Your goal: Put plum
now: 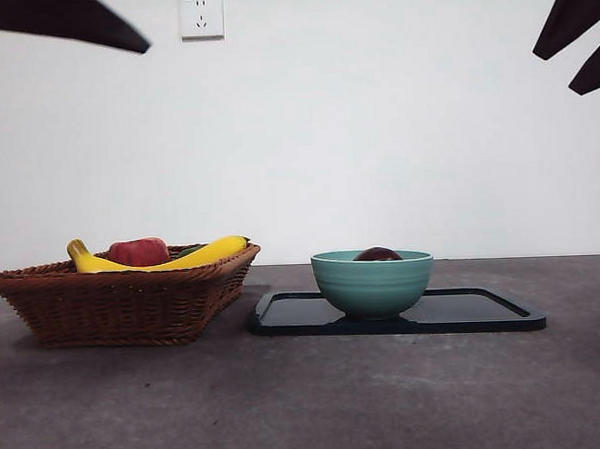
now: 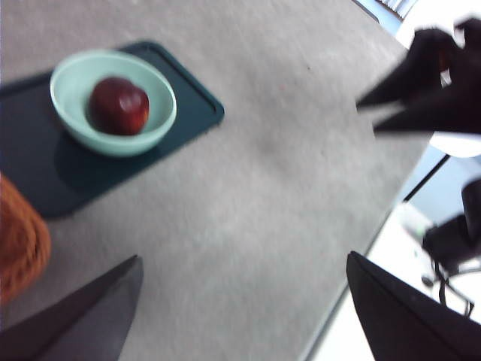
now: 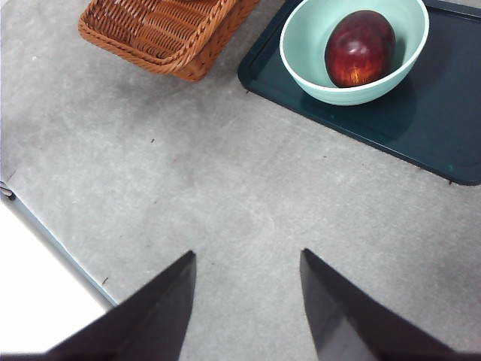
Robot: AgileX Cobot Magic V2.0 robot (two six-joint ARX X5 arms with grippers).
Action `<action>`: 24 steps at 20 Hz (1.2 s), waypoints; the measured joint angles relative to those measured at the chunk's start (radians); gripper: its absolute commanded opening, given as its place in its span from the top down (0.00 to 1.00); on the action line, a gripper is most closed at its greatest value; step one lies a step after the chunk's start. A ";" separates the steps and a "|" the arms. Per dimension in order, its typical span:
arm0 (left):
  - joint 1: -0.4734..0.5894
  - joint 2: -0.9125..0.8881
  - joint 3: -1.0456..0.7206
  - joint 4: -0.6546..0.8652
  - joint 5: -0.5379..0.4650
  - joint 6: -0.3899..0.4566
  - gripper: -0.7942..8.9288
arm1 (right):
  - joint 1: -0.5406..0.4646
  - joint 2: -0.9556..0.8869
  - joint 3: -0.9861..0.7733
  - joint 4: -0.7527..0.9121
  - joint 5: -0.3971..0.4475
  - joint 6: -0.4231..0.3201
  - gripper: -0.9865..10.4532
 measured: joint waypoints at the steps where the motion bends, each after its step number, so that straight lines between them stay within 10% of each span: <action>1: 0.000 0.045 0.037 0.001 -0.002 -0.004 0.48 | 0.000 0.000 0.000 0.000 0.000 0.000 0.72; 13: 0.000 0.718 0.665 -0.012 -0.087 -0.011 0.51 | 0.000 0.000 0.000 -0.013 -0.020 0.000 0.72; 24: -0.009 1.032 0.795 0.013 -0.174 0.016 0.50 | 0.000 0.000 0.000 -0.037 -0.020 0.000 0.72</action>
